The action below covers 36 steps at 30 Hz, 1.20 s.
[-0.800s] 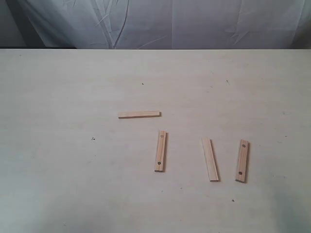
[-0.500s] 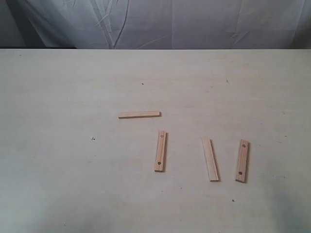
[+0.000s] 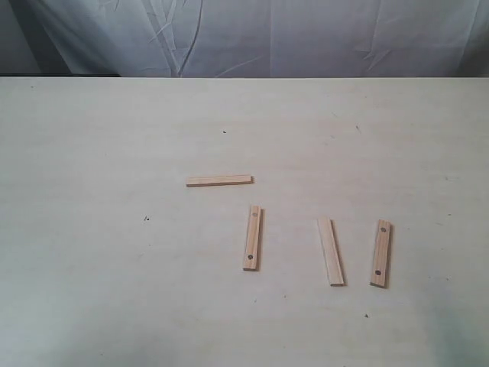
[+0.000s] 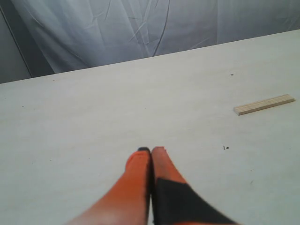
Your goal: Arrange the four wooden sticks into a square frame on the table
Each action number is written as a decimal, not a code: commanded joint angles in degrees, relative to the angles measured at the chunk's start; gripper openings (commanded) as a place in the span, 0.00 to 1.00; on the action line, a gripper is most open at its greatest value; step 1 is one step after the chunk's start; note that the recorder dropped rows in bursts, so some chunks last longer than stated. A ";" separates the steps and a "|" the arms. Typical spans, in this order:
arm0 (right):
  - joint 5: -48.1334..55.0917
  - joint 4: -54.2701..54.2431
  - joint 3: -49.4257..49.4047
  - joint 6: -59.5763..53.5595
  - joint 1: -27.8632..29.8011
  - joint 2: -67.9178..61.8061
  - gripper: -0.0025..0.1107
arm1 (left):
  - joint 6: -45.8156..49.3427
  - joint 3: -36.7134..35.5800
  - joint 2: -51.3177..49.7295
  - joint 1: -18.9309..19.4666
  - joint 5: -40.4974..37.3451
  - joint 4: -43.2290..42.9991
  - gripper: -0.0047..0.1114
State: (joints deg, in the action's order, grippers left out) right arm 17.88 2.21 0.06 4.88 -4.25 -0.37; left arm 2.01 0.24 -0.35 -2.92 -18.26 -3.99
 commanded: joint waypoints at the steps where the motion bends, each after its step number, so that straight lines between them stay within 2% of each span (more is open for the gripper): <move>1: -0.41 -0.03 -0.06 -0.17 0.26 0.37 0.01 | -0.36 -0.24 0.35 0.04 0.31 -0.17 0.04; 20: -0.41 -1.17 -0.06 -0.17 0.26 0.37 0.01 | -0.36 -0.24 0.35 0.04 0.31 -0.17 0.04; 22: -2.80 -1.40 -0.06 -0.17 0.26 0.37 0.01 | -0.36 -0.24 0.35 0.04 0.31 -0.17 0.04; 27: -21.44 -1.40 -0.06 -0.17 0.26 0.37 0.01 | -0.36 -0.24 0.35 0.04 0.31 -0.17 0.04; 36: -25.59 -1.29 -0.06 -0.41 0.26 0.37 0.01 | -0.36 -0.24 0.35 0.04 0.31 -0.17 0.04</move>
State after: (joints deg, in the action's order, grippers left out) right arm -6.62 0.97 0.06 4.88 -4.25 -0.37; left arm 2.01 0.24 -0.35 -2.92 -18.26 -3.99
